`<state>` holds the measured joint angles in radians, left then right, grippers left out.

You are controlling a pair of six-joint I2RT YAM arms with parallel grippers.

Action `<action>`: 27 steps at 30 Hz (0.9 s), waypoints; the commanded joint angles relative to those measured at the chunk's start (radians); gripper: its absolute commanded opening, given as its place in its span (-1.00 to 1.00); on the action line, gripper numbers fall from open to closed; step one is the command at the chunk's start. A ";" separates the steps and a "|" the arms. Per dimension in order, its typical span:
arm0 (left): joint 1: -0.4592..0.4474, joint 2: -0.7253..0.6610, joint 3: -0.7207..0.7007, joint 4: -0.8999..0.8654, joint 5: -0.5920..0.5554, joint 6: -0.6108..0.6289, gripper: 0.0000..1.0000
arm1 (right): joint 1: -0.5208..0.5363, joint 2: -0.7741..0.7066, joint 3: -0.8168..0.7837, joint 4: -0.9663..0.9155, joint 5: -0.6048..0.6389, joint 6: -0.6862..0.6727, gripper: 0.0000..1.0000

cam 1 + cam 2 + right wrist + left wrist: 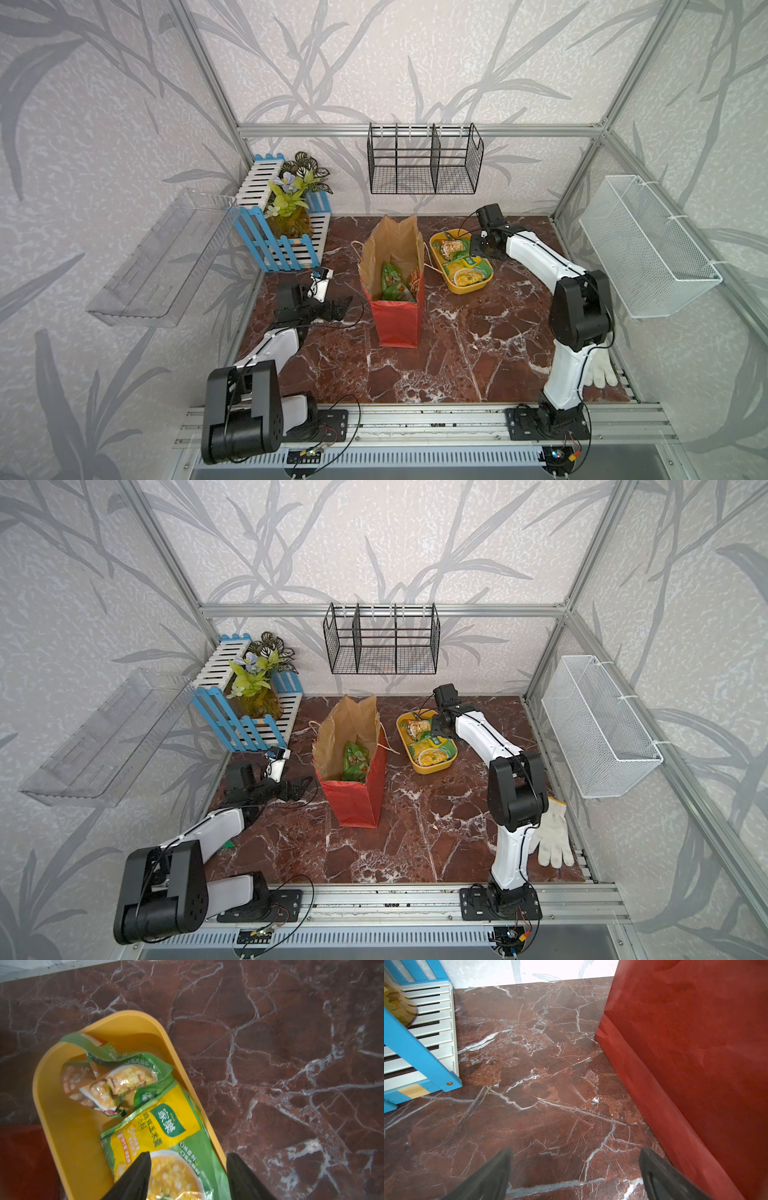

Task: Place the condiment packets inside the bag
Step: Pick up the condiment packet from the storage box.

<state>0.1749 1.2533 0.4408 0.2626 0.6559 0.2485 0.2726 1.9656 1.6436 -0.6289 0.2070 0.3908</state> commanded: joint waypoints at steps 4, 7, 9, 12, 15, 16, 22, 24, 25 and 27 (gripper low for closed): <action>0.003 0.014 0.001 0.007 0.012 0.015 0.99 | -0.010 0.117 0.141 -0.058 0.103 -0.066 0.16; 0.003 0.015 0.002 0.009 0.007 0.014 0.99 | -0.013 0.162 0.190 -0.068 0.115 -0.085 0.10; 0.002 0.017 0.003 0.010 0.006 0.014 0.99 | -0.016 0.185 0.214 -0.076 0.118 -0.096 0.04; 0.003 0.024 0.006 0.010 0.006 0.014 0.99 | -0.020 0.205 0.242 -0.086 0.100 -0.106 -0.06; 0.003 0.027 0.006 0.010 0.005 0.014 0.99 | -0.021 0.206 0.245 -0.082 0.067 -0.119 -0.08; 0.003 0.028 0.007 0.010 0.003 0.014 0.99 | -0.020 0.207 0.246 -0.083 0.056 -0.123 -0.10; 0.003 0.031 0.009 0.013 0.002 0.014 0.99 | -0.020 0.205 0.232 -0.084 0.035 -0.137 -0.36; 0.003 0.029 0.009 0.013 0.002 0.012 0.99 | -0.020 0.210 0.231 -0.083 0.037 -0.142 -0.43; 0.003 0.029 0.009 0.014 0.001 0.012 0.99 | -0.019 0.214 0.231 -0.083 0.037 -0.144 -0.45; 0.003 0.027 0.009 0.013 0.001 0.012 0.99 | -0.019 0.221 0.235 -0.084 0.035 -0.148 -0.47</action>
<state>0.1749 1.2755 0.4408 0.2630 0.6548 0.2512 0.2550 2.1723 1.8606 -0.6868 0.2497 0.2565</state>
